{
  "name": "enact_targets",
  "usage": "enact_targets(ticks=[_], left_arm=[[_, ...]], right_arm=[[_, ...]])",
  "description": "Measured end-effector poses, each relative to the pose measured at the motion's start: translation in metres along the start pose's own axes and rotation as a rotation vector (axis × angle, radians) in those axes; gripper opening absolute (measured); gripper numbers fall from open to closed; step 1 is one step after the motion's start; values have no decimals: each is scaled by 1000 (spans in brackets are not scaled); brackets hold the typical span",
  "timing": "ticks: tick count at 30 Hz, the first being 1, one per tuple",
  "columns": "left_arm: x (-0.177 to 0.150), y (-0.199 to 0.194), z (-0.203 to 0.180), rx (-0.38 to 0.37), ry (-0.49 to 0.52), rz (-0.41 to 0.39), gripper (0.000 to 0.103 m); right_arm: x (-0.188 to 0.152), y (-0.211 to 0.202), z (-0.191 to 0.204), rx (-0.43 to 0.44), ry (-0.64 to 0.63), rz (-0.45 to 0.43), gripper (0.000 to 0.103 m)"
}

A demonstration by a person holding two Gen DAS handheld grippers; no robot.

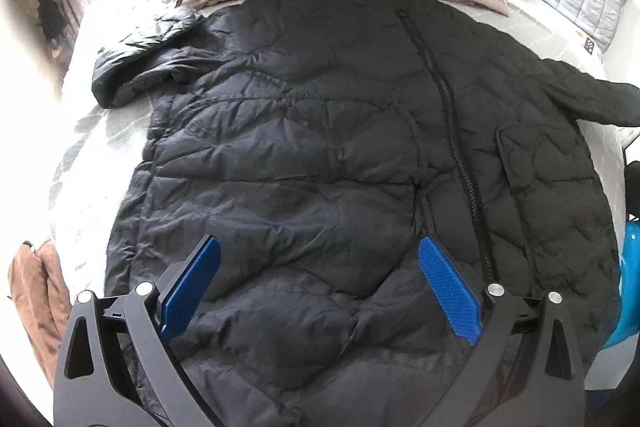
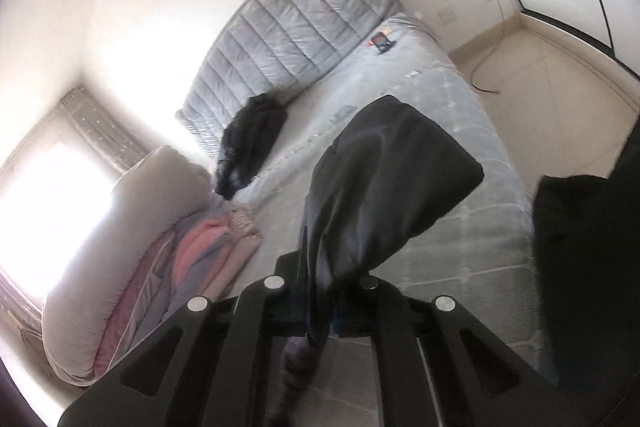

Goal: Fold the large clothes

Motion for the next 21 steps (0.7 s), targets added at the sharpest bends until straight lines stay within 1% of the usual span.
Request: enact_targets(ticks=[2, 4, 6, 9, 11, 13, 14, 16, 17, 20, 21], left_arm=[[-1, -6, 10, -3, -21, -9, 96], [-1, -11, 25, -15, -56, -9, 96], [1, -15, 37, -23, -85, -11, 96], [3, -21, 46, -42, -106, -18, 96], [4, -25, 49, -50, -109, -24, 96], [3, -30, 51, -65, -112, -27, 96], [3, -31, 52, -70, -112, -28, 96], [3, -35, 53, -80, -113, -30, 96], [2, -36, 54, -84, -114, -33, 96], [2, -41, 58, -92, -117, -37, 96], [2, -41, 59, -96, -120, -36, 96]], right_arm=[[2, 1, 22, 24, -19, -4, 7], [2, 3, 53, 56, -58, -10, 7], [-2, 4, 92, 101, -109, -9, 7], [-21, 7, 155, 183, -181, 3, 7], [-43, 14, 202, 248, -223, 25, 7], [-63, 20, 238, 296, -247, 48, 7], [-79, 26, 262, 330, -263, 70, 7], [-106, 35, 292, 368, -289, 105, 7], [-127, 42, 312, 392, -309, 133, 7], [-177, 55, 349, 433, -362, 195, 7], [-200, 60, 363, 447, -386, 223, 7]])
Point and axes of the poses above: each gripper's, at about its wrist camera, not at the fingertips, and y roughly the way its jaws point, z to its left, x to its top, the point moved 7 cm from there along y, roughly the way its jaws point, and after that the axes turned 11 degrees about -y, right-handed, at the moved point
